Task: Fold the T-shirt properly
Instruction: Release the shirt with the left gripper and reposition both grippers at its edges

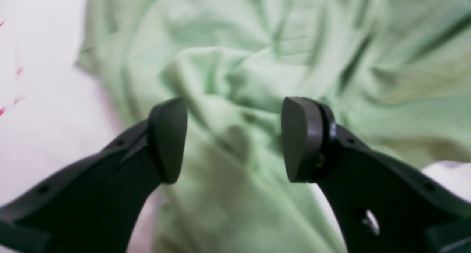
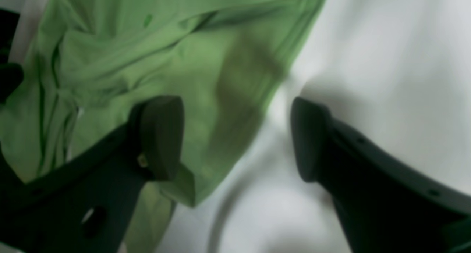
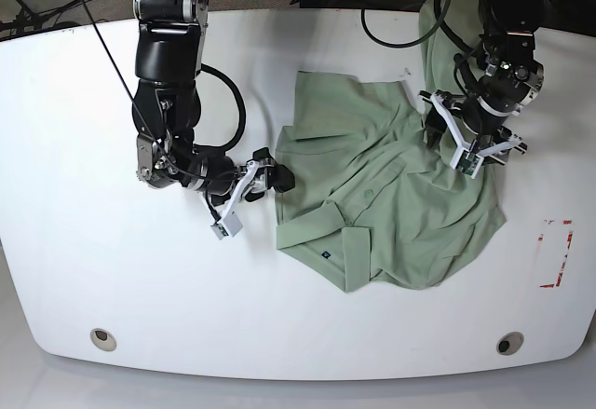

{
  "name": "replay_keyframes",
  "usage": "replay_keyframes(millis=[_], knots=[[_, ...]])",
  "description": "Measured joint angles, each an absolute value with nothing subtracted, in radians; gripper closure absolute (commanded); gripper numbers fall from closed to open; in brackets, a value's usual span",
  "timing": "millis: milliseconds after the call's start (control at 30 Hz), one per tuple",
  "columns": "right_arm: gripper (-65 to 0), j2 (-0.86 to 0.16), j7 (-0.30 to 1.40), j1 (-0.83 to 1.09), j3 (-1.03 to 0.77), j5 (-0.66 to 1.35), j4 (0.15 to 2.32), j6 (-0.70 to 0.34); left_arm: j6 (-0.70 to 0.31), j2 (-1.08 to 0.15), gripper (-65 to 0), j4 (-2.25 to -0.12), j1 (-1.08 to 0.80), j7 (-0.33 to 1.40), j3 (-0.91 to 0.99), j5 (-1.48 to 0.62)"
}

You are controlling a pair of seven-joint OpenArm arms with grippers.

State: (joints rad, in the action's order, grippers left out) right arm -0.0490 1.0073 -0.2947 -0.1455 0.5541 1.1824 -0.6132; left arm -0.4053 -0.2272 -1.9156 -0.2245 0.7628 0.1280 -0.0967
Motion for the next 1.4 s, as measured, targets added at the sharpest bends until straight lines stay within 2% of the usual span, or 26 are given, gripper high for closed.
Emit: replay_keyframes(millis=[200,333,567,800,867,933,1000,1033,1267,1400], knots=[[-43.8,-0.033,0.939,-0.312,-0.145,0.568,1.083,-0.577,-0.41,-0.225,-37.9,-1.916,-0.24,0.762,0.19,-0.098],[-43.6,-0.043,0.868,-0.317,-0.081,0.572,1.07,-0.534,-0.409,-0.226,-37.9,-1.916,-0.252,0.765,0.223,-0.09],[-43.1,-0.067,0.847,-0.318,-0.004,0.58,1.069,-0.53,-0.409,-0.225,-37.9,-1.916,-0.251,0.763,0.239,-0.091],[-42.0,-0.02,0.805,-0.313,0.009,0.571,1.065,-0.523,-0.409,-0.225,-37.9,-1.916,-0.252,0.763,0.239,-0.097],[-37.1,-0.022,0.786,-0.312,0.008,0.566,1.064,-0.522,-0.409,-0.226,-37.9,-1.916,-0.252,0.763,0.24,-0.097],[-21.9,-0.028,0.771,-0.315,0.007,0.561,1.057,-0.516,-0.409,-0.225,-37.9,-1.915,-0.252,0.763,0.239,-0.097],[-9.8,-0.033,0.765,-0.32,0.004,0.554,1.039,-0.515,-0.409,-0.225,-37.9,-1.914,-0.252,0.763,0.239,-0.097],[-0.3,-0.035,0.765,-0.321,0.004,0.554,1.028,-0.515,-0.409,-0.225,-37.9,-1.914,-0.252,0.763,0.239,-0.097],[0.0,-0.081,0.705,-0.326,0.006,0.557,1.002,-0.516,-0.409,-0.225,-37.9,-1.913,-0.252,0.763,0.239,-0.097],[0.0,-0.123,0.691,-0.31,-0.057,0.565,1.005,-0.516,-0.409,-0.225,-37.9,-1.912,-0.251,0.763,0.239,-0.097]])
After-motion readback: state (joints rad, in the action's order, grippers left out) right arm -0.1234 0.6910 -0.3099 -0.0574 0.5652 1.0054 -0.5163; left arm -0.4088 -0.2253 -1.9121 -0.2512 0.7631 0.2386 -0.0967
